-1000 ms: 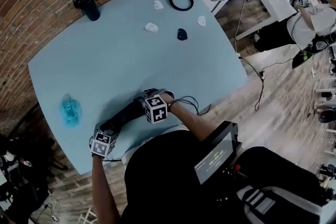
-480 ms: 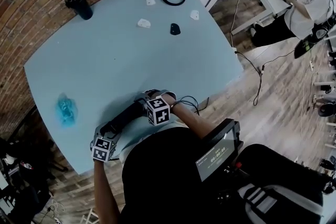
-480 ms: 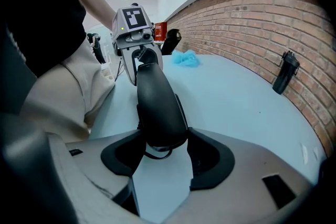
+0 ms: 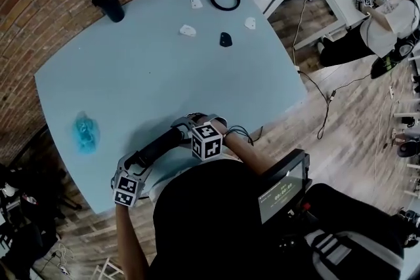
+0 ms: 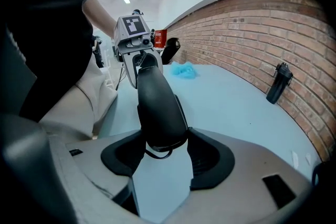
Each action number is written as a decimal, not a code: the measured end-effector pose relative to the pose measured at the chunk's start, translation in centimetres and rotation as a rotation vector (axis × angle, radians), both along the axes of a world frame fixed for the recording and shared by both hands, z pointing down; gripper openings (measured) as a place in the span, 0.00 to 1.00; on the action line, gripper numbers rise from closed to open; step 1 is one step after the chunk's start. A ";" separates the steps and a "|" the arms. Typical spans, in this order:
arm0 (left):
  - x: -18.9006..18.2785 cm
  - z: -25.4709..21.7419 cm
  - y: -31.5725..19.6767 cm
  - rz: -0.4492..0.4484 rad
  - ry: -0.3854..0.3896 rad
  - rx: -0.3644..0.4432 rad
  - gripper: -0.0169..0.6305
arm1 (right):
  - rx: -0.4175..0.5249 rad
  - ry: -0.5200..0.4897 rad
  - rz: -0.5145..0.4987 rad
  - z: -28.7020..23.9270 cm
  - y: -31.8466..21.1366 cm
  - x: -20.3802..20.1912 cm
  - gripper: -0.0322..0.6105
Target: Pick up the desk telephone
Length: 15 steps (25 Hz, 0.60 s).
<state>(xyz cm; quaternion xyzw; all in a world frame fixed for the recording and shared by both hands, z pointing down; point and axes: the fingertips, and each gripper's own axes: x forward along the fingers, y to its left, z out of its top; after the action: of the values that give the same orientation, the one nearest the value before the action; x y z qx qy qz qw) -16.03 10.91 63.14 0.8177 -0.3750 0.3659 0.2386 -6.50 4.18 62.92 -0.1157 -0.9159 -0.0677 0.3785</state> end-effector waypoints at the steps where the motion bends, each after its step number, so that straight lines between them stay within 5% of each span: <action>1: 0.0 -0.5 -0.1 0.001 0.004 0.018 0.50 | 0.001 -0.007 -0.002 -0.4 0.0 0.0 0.43; 15: -0.6 -5.0 -1.7 0.016 -0.022 0.153 0.50 | 0.051 -0.093 -0.002 -4.7 -1.6 -0.7 0.43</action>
<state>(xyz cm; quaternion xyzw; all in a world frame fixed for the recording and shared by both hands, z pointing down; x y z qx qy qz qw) -16.62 9.20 58.16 0.8323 -0.3980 0.3471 0.1684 -7.23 2.60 58.20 -0.1038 -0.9303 -0.0969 0.3381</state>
